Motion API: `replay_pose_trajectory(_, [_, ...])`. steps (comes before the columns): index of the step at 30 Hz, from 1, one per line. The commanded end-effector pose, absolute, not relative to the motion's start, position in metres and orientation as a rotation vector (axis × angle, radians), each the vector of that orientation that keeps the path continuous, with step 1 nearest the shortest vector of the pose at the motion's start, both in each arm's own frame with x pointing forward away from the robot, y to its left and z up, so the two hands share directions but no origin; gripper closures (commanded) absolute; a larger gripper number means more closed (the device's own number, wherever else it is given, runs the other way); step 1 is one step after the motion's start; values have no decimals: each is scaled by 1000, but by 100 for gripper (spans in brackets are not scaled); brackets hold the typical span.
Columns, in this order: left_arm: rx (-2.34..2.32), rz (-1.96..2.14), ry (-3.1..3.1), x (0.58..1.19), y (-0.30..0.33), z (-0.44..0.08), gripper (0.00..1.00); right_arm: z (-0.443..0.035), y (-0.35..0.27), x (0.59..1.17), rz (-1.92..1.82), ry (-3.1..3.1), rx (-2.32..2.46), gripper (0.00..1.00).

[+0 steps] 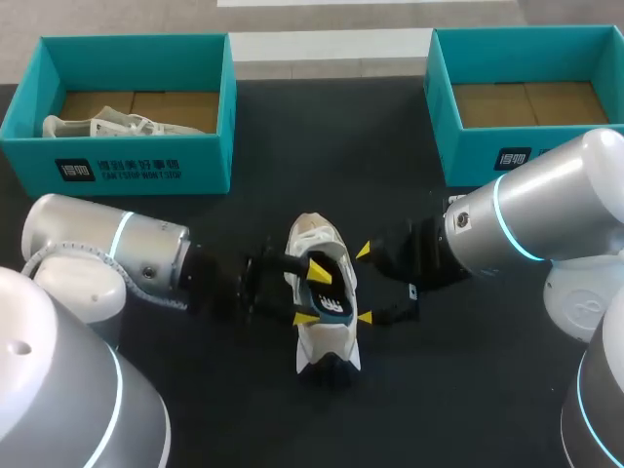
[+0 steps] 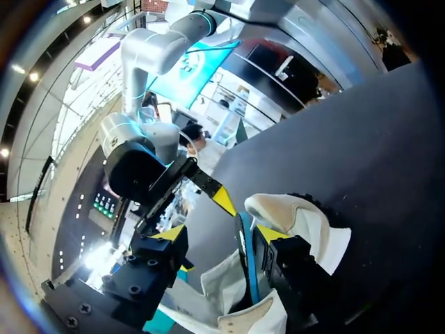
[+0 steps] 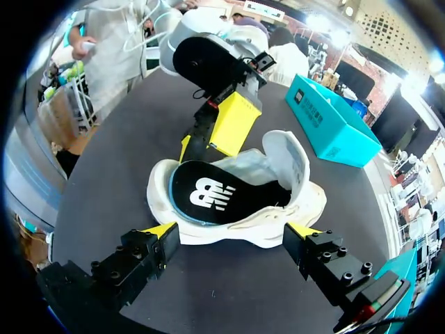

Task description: Take the shoe out of the shoebox, open the shoe tongue, remove and reinsert the insole, then place the shoe into the shoebox

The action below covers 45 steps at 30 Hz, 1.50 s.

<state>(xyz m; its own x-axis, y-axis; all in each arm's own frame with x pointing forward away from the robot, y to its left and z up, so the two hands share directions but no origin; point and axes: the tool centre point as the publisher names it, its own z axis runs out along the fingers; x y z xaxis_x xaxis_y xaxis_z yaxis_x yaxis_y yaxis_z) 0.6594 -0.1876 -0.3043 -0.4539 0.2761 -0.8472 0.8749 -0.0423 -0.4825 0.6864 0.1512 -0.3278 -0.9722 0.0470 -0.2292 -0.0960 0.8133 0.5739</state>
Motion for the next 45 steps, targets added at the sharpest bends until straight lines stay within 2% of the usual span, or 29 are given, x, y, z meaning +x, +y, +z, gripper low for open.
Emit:
replay_pose_trajectory(1, [1232, -1507, 1731, 656, -180, -291, 37, -328, 151, 685, 894, 2764, -38, 0])
replay_pose_trajectory(18, [1307, -1444, 1770, 652, -160, -276, 33, -328, 151, 685, 894, 2764, -38, 0])
replay_pose_trajectory(27, [1603, -1414, 1816, 660, -155, -261, 28, -328, 151, 685, 894, 2764, -38, 0])
replay_pose_trajectory(31, [1749, -1350, 1838, 667, -158, -253, 31, -328, 151, 685, 894, 2764, -38, 0])
replay_pose_trajectory(34, [1903, -1307, 1851, 671, -161, -246, 30, -328, 151, 685, 894, 2764, -38, 0])
replay_pose_trajectory(38, [2098, -1271, 1881, 675, -161, -238, 22, -328, 151, 685, 894, 2764, -38, 0])
replay_pose_trajectory(42, [2291, -1183, 1998, 678, -157, -236, 0, -328, 151, 685, 894, 2764, -38, 0])
replay_pose_trajectory(45, [2355, -1122, 2050, 679, -154, -237, 0, -328, 151, 685, 894, 2764, -38, 0])
